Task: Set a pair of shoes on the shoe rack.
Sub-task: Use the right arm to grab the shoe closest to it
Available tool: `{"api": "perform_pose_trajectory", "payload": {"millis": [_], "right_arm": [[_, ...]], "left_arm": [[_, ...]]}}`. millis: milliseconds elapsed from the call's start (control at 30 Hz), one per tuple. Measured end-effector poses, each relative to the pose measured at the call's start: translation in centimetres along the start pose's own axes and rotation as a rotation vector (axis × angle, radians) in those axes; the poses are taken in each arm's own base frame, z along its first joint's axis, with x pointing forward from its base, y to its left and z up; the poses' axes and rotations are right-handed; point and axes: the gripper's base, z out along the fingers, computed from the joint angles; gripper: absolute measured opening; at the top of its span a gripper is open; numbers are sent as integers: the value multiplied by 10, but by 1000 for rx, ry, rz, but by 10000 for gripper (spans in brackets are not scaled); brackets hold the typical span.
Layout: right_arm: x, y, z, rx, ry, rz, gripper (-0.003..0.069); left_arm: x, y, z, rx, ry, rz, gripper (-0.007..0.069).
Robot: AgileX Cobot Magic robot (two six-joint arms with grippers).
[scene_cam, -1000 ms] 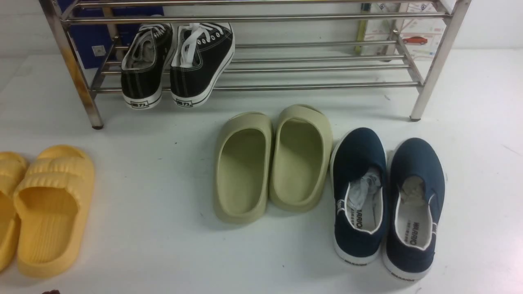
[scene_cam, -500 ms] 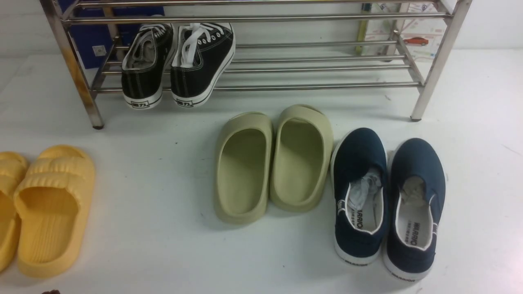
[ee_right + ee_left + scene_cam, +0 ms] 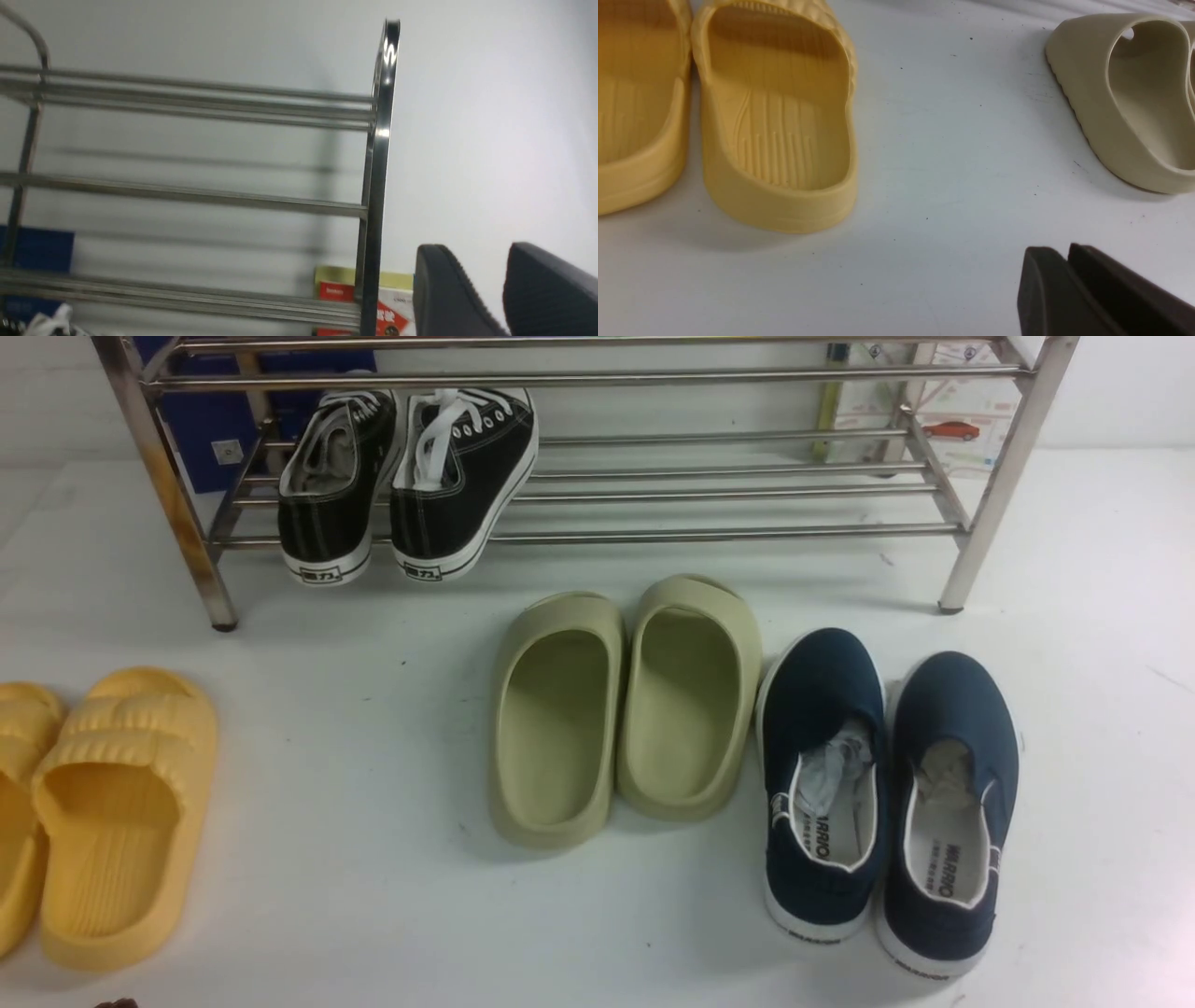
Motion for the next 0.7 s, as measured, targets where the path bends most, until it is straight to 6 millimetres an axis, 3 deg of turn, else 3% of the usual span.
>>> {"api": "perform_pose_trajectory", "payload": {"millis": [100,233,367,400,467,567,700], "right_arm": [[-21,-3,8,31,-41,117,239],[-72,-5,27,71,-47,213,239],[-95,-6,62,115,190,246,239],[-95,-6,64,118,207,247,239],[-90,-7,82,148,397,247,239],[-62,-12,100,196,694,194,239],[-21,-18,108,237,963,140,239]], "left_arm": [[0,0,0,0,0,0,71],[0,0,0,0,0,0,71],[0,0,0,0,-1,0,71],[0,0,0,0,-1,0,71],[0,0,0,0,-1,0,73],[0,0,0,0,-1,0,77],[0,0,0,0,-1,0,81]]}}
